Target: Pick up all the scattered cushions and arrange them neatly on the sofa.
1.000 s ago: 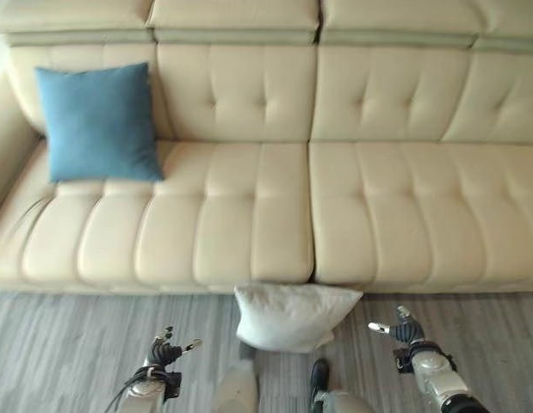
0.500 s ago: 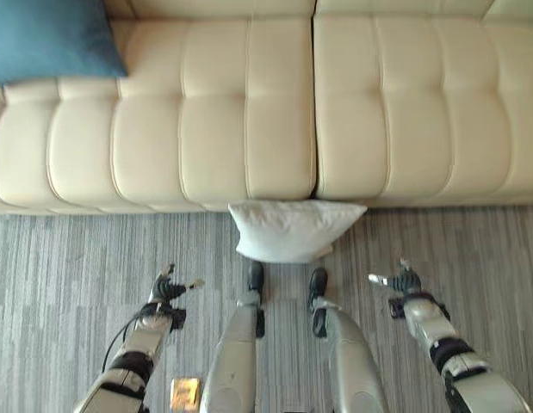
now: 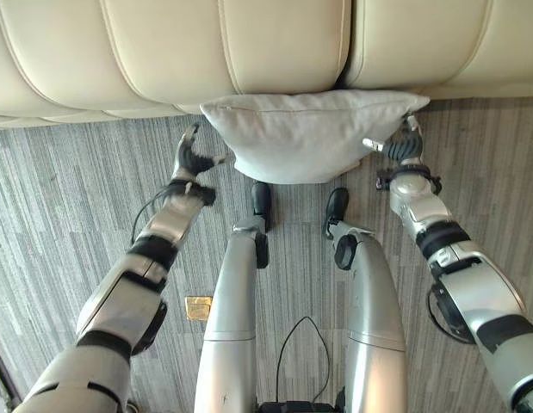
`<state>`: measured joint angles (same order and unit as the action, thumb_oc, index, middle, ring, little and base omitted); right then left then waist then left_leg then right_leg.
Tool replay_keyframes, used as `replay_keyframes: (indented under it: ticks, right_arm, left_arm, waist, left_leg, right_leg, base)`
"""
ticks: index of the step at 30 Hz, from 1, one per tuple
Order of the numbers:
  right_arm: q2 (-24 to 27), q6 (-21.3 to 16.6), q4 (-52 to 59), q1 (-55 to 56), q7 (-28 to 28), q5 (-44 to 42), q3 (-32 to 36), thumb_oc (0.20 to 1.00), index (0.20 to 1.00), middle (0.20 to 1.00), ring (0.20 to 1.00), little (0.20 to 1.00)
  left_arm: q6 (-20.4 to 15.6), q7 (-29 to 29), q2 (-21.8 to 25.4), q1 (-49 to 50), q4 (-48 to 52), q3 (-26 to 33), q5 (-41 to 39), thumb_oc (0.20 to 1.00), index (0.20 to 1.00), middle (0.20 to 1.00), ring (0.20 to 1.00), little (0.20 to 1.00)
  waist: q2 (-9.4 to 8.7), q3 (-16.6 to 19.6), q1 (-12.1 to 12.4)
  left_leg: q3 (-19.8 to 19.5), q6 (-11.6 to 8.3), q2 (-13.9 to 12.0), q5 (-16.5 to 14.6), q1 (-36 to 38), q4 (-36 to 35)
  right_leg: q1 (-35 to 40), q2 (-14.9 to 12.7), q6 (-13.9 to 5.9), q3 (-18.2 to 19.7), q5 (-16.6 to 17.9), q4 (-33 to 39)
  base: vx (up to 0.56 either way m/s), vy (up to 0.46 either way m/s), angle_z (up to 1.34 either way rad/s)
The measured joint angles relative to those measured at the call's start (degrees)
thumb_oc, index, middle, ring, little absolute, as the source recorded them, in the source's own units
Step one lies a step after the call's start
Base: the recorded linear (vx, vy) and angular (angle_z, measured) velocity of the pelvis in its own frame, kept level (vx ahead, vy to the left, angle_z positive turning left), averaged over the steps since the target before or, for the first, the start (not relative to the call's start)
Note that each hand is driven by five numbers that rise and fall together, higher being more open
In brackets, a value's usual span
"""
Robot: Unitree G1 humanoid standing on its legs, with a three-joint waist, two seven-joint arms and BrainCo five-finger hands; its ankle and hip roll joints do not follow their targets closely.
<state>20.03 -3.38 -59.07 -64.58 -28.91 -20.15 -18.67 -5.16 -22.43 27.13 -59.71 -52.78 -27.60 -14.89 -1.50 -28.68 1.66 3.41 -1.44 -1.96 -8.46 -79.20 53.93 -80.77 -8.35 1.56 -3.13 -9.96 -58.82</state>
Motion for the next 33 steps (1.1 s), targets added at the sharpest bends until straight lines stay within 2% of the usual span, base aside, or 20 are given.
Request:
replay_keyframes:
  ticks: [1, 2, 3, 7, 9, 11, 14, 16, 17, 18, 19, 23, 24, 25, 26, 27, 29, 30, 33]
  right_arm:
    - [-0.65, -0.10, -0.34, -1.57, -1.02, -1.45, -0.10, 0.724, 0.724, 0.724, 0.724, 0.724]
    - [-0.81, -0.14, -0.37, -2.38, -1.37, -1.95, -0.10, 0.200, 0.200, 0.200, 0.200, 0.200]
    - [-1.15, -0.37, -0.33, -3.43, -1.89, -2.77, -0.47, 0.200, 0.200, 0.200, 0.200, 0.200]
    - [-0.59, -1.20, 2.01, -4.19, -2.19, -4.78, -1.10, 0.200, 0.200, 0.200, 0.200, 0.200]
    - [-0.22, -1.61, 6.48, -0.77, -2.14, -4.82, -0.91, 0.200, 0.200, 0.200, 0.200, 0.200]
    - [-1.49, -3.08, 12.15, 7.02, -1.93, -4.81, -0.51, 0.200, 0.200, 0.200, 0.200, 0.200]
    - [-1.64, -4.92, 18.40, 12.63, -0.99, -4.69, 1.55, 0.200, 0.200, 0.200, 0.200, 0.200]
    - [-2.17, -5.12, 22.75, 19.42, 0.30, -4.42, 1.72, 0.200, 0.200, 0.200, 0.200, 0.200]
    - [-2.42, -5.51, 24.72, 23.24, 0.98, -3.73, 1.70, 0.200, 0.200, 0.200, 0.200, 0.200]
    - [-2.83, -6.11, 25.63, 27.08, 1.54, -3.33, 1.52, 0.200, 0.200, 0.200, 0.200, 0.200]
    - [-3.17, -6.02, 27.17, 29.63, 2.28, -2.98, 1.85, 0.200, 0.200, 0.200, 0.200, 0.200]
    - [-3.25, -5.95, 35.86, 41.06, 5.79, -1.15, 2.56, 0.200, 0.200, 0.200, 0.200, 0.200]
    - [-3.37, -5.91, 38.27, 45.34, 7.25, -0.78, 2.54, 0.200, 0.200, 0.200, 0.200, 0.200]
    - [-3.76, -6.11, 39.85, 51.15, 8.69, -0.51, 1.67, 0.200, 0.200, 0.200, 0.200, 0.200]
    - [-4.02, -6.11, 39.72, 51.94, 8.86, -0.47, 1.65, 0.200, 0.200, 0.200, 0.200, 0.200]
    - [-2.53, -3.94, 44.86, 55.97, 12.99, 0.65, 3.82, 0.200, 0.200, 0.200, 0.200, 0.200]
    - [-1.23, -3.89, 48.45, 62.29, 16.13, 2.24, 2.83, 0.200, 0.200, 0.200, 0.200, 0.200]
    - [-1.28, -3.85, 48.68, 63.23, 17.26, 2.48, 3.11, 0.200, 0.200, 0.200, 0.200, 0.200]
    - [-0.53, -3.51, 54.13, 67.22, 21.48, 3.44, 5.19, 0.200, 0.200, 0.200, 0.200, 0.200]
  left_arm:
    - [0.38, -0.79, -0.51, -2.85, -0.69, -1.45, -0.08, 1.000, 1.000, 1.000, 1.000, 1.000]
    - [0.56, -1.08, -0.67, -4.23, -0.78, -2.02, -0.11, 0.686, 0.686, 0.686, 0.686, 0.686]
    - [0.97, -1.92, -1.04, -6.13, -1.02, -2.50, -0.22, 0.200, 0.200, 0.200, 0.200, 0.200]
    - [1.55, -3.59, -1.30, -5.57, 2.69, -1.12, -0.23, 0.200, 0.200, 0.200, 0.200, 0.200]
    - [1.71, -4.10, -1.38, -2.88, 5.92, -0.39, -0.23, 0.200, 0.200, 0.200, 0.200, 0.200]
    - [1.82, -4.53, -2.48, 3.89, 10.72, 0.87, -0.20, 0.200, 0.200, 0.200, 0.200, 0.200]
    - [1.10, -4.77, -2.60, 9.90, 18.77, 4.25, -0.17, 0.200, 0.200, 0.200, 0.200, 0.200]
    - [0.79, -4.55, -4.10, 16.97, 24.43, 7.69, 0.11, 0.200, 0.200, 0.200, 0.200, 0.200]
    - [0.28, -4.56, -4.72, 20.49, 26.14, 7.77, 0.22, 0.200, 0.200, 0.200, 0.200, 0.200]
    - [-0.26, -4.50, -5.36, 24.09, 27.05, 7.52, 0.29, 0.200, 0.200, 0.200, 0.200, 0.200]
    - [-0.25, -4.24, -5.57, 26.85, 28.76, 7.95, 0.30, 0.200, 0.200, 0.200, 0.200, 0.200]
    - [-0.29, -1.95, -7.05, 37.70, 34.79, 10.36, 0.31, 0.200, 0.200, 0.200, 0.200, 0.200]
    - [-0.34, -1.04, -7.17, 41.71, 36.27, 10.38, 0.35, 0.200, 0.200, 0.200, 0.200, 0.200]
    - [-0.89, 0.01, -7.88, 47.44, 36.97, 9.75, 0.38, 0.200, 0.200, 0.200, 0.200, 0.200]
    - [-1.10, 0.11, -7.82, 48.46, 36.73, 9.85, 0.38, 0.200, 0.200, 0.200, 0.200, 0.200]
    - [-1.03, 3.21, -6.81, 53.43, 39.82, 12.74, 0.50, 0.200, 0.200, 0.200, 0.200, 0.200]
    - [-1.31, 5.25, -5.75, 60.16, 42.28, 11.93, 1.29, 0.200, 0.200, 0.200, 0.200, 0.200]
    - [-1.31, 5.89, -5.65, 61.75, 42.79, 12.25, 1.63, 0.200, 0.200, 0.200, 0.200, 0.200]
    - [-1.30, 9.27, -4.92, 66.79, 48.99, 14.75, 2.41, 0.200, 0.200, 0.200, 0.200, 0.200]
  waist:
    - [0.04, 0.01, 0.06]
    - [0.04, 0.01, 0.05]
    - [0.06, 0.00, 0.08]
    - [0.47, -0.23, 0.41]
    - [0.47, -0.24, 0.22]
    - [0.30, 0.91, 0.09]
    - [0.32, 1.97, -0.09]
    - [0.22, 2.18, -0.52]
    - [0.15, 3.48, -0.52]
    - [0.17, 7.15, -0.63]
    - [0.12, 8.26, -0.86]
    - [0.03, 8.23, -1.34]
    - [0.02, 8.23, -1.36]
    - [-0.40, 11.00, -1.37]
    - [-0.67, 13.29, -1.38]
    - [-0.99, 12.58, -1.87]
    - [-1.34, 13.35, -1.62]
    - [-1.11, 14.51, -1.50]
    - [-1.04, 15.67, -1.26]
  left_leg:
    - [-0.10, 0.01, 0.02, 0.02, -1.54, 0.87]
    - [-0.22, 0.01, 0.01, -0.01, -2.44, 1.65]
    - [-0.49, 0.04, 0.01, -0.01, -3.65, 2.42]
    - [-1.94, -0.49, 0.64, 0.53, -4.42, 1.13]
    - [-2.69, -0.61, 1.07, 2.21, -2.54, -1.71]
    - [-2.81, -1.18, 1.21, 4.02, 3.58, -6.69]
    - [-2.83, -0.84, 1.30, 5.86, 7.49, -12.21]
    - [-3.12, -1.27, 1.08, 7.60, 16.02, -19.29]
    - [-3.08, -1.33, 1.08, 7.71, 18.33, -21.14]
    - [-2.90, -1.34, 1.14, 7.71, 18.76, -22.33]
    - [-2.76, -1.13, 1.19, 7.55, 20.47, -23.19]
    - [-2.47, -1.38, 1.43, 7.86, 32.33, -30.02]
    - [-2.43, -1.66, 1.56, 8.22, 37.70, -32.77]
    - [-2.63, -0.72, 2.13, 9.11, 43.63, -35.74]
    - [-2.65, -0.76, 2.16, 8.76, 43.22, -35.91]
    - [-2.64, -1.11, 1.94, 7.59, 48.62, -38.15]
    - [-2.49, -0.39, 2.22, 8.92, 57.37, -41.21]
    - [-2.56, -0.13, 2.16, 7.59, 59.48, -41.79]
    - [-2.36, -0.21, 2.00, 7.43, 67.11, -45.96]
  right_leg:
    - [-1.66, 0.00, 0.26, 0.12, -0.17, -1.13]
    - [-2.61, -0.01, 0.44, 0.14, -0.36, -1.95]
    - [-3.81, 0.01, 0.79, 0.13, -0.61, -3.04]
    - [-4.67, -0.02, 1.66, -0.81, -0.78, -2.78]
    - [-2.91, -0.02, 2.10, -1.44, -0.14, -0.49]
    - [2.84, 0.13, 1.88, -1.89, 1.31, 3.78]
    - [6.44, 0.28, 1.52, -2.38, 2.86, 8.51]
    - [14.91, 0.66, 0.78, -3.27, 3.98, 15.27]
    - [17.20, 0.95, 0.23, -3.26, 4.07, 17.02]
    - [17.57, 0.98, -0.32, -3.20, 3.95, 18.17]
    - [19.32, 0.98, -0.64, -3.17, 3.92, 19.19]
    - [30.93, 1.11, -1.66, -3.43, 4.42, 25.52]
    - [36.15, 1.15, -2.01, -3.65, 4.57, 27.97]
    - [41.82, 1.02, -2.16, -4.50, 5.03, 30.77]
    - [41.61, 1.04, -2.54, -4.47, 4.49, 31.15]
    - [47.26, 1.05, -3.57, -4.65, 3.76, 33.33]
    - [55.87, 1.11, -3.29, -4.84, 4.50, 37.21]
    - [58.25, 1.23, -3.71, -5.03, 3.80, 38.39]
    - [67.07, 1.97, -4.31, -4.88, 5.82, 44.44]
  base:
    - [0.03, -0.050, 0.03]
    - [0.02, -0.053, 0.04]
    - [0.02, -0.064, 0.07]
    - [0.01, -0.072, 0.10]
    - [-0.01, -0.025, 0.07]
    - [-0.05, -0.022, 0.03]
    - [-0.07, 0.012, 0.00]
    - [-0.03, 0.029, -0.01]
    - [0.01, 0.020, -0.04]
    - [0.04, 0.032, -0.05]
    - [0.06, 0.024, -0.04]
    - [0.09, 0.024, -0.03]
    - [0.11, 0.052, -0.05]
    - [0.23, 0.084, -0.08]
    - [0.38, 0.088, -0.02]
    - [0.31, 0.081, 0.00]
    - [0.24, 0.066, -0.05]
    - [0.42, 0.113, -0.08]
    - [0.27, 0.093, -0.09]
